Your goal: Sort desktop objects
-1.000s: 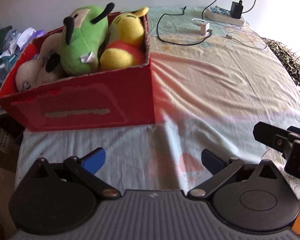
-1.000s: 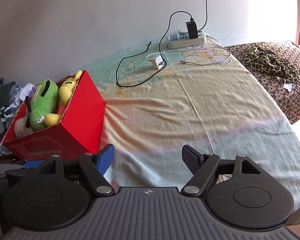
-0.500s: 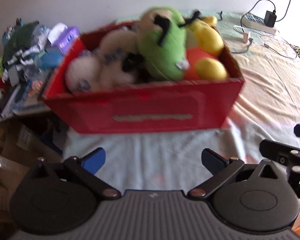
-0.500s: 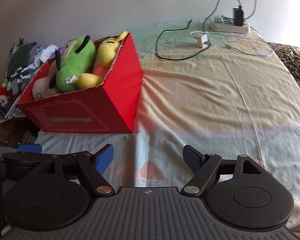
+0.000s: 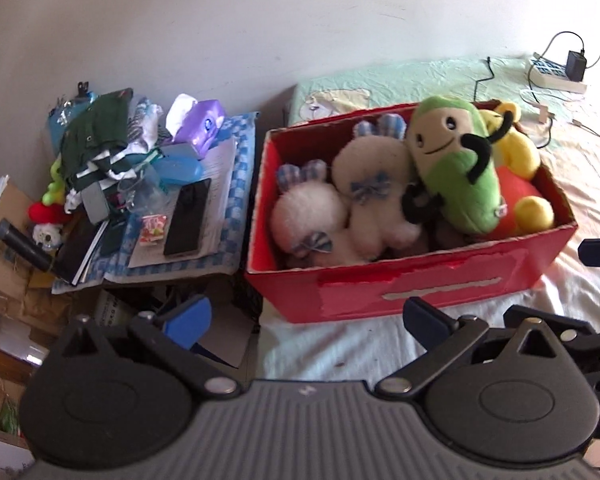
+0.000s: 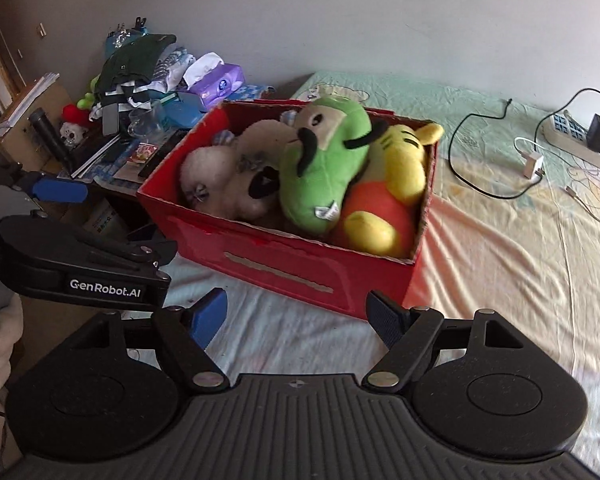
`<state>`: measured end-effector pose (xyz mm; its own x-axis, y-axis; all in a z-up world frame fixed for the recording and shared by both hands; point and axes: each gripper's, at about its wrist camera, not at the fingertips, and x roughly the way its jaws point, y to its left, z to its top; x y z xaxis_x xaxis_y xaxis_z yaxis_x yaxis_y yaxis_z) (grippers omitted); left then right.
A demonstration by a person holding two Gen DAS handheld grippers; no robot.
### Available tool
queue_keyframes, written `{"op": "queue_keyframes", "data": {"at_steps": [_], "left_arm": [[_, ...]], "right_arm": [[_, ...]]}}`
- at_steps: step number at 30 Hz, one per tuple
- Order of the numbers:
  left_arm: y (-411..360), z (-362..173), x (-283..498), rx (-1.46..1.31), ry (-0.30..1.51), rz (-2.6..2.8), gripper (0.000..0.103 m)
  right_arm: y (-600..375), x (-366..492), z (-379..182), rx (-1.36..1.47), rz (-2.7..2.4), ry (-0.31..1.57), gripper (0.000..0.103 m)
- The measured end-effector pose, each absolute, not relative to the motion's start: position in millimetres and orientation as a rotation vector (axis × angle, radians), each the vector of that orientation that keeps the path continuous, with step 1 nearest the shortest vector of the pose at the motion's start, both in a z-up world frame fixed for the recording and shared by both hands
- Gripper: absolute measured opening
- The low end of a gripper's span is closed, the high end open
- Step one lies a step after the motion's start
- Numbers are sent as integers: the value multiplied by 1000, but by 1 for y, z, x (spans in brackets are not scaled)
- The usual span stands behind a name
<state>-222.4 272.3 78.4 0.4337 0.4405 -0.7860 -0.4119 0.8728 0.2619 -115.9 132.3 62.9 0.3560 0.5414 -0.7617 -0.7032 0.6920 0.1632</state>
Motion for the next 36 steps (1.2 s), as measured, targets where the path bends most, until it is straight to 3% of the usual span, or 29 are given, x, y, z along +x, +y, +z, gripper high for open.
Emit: {"op": "queue_keyframes", "data": {"at_steps": [11, 19, 36], "left_arm": [[295, 54, -214, 28, 978, 509, 103], [321, 55, -207, -20, 948, 506, 102], [350, 59, -204, -116, 906, 502, 103]], "right_arm": [[150, -111, 54, -67, 700, 847, 78], [156, -101, 42, 153, 551, 871, 72], [183, -101, 48, 61, 425, 802, 73]]}}
